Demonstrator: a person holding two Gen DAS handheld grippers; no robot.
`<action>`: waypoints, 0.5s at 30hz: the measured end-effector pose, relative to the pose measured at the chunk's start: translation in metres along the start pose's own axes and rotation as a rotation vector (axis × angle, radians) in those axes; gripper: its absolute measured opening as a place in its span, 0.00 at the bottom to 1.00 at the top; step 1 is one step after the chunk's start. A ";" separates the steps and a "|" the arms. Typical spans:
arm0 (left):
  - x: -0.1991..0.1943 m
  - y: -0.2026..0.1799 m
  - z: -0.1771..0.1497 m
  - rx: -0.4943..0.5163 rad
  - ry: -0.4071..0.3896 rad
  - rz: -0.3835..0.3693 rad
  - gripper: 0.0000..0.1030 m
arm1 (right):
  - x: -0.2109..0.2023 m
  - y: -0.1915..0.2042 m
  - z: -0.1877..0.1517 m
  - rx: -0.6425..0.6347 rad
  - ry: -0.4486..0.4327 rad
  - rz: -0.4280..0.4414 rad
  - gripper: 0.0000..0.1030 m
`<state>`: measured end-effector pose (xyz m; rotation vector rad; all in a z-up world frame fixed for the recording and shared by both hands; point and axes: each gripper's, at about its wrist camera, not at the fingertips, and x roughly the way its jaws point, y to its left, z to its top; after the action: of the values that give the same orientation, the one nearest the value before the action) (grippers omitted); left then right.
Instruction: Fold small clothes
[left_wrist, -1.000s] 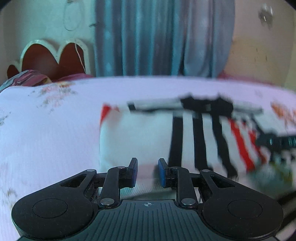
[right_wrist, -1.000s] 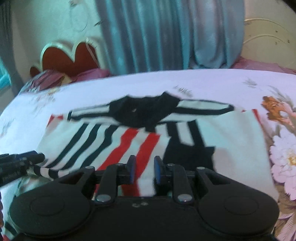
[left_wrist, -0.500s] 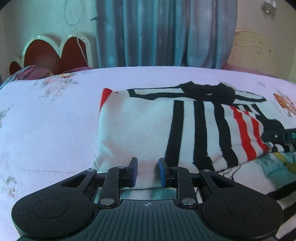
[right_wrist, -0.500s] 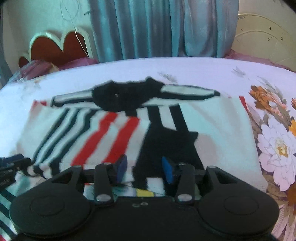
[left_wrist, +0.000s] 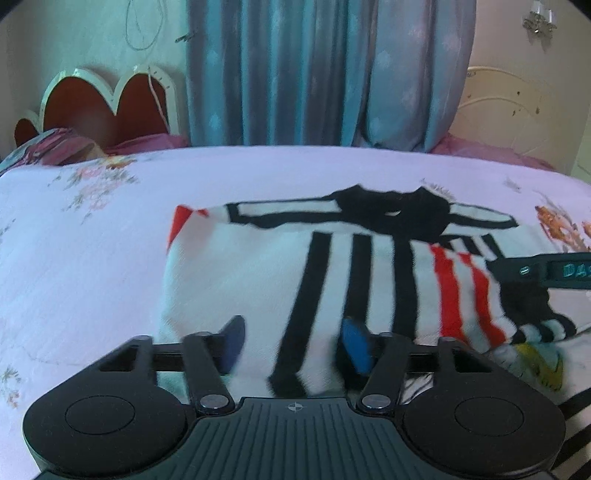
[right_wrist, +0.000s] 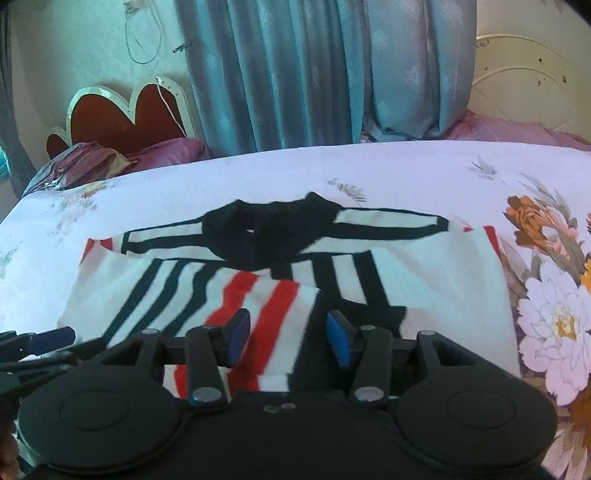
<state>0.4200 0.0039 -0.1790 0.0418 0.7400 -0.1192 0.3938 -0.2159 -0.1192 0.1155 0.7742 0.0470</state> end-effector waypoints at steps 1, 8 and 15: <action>0.002 -0.004 0.001 0.009 -0.001 -0.002 0.58 | 0.002 0.002 0.001 -0.006 0.002 -0.003 0.46; 0.022 -0.014 -0.004 0.011 0.041 0.002 0.58 | 0.016 0.000 -0.006 -0.021 0.046 -0.023 0.46; 0.026 -0.009 -0.006 0.006 0.044 -0.005 0.63 | 0.018 -0.029 -0.020 -0.058 0.056 -0.103 0.44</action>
<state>0.4345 -0.0076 -0.2008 0.0486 0.7836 -0.1257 0.3928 -0.2419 -0.1491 0.0194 0.8331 -0.0255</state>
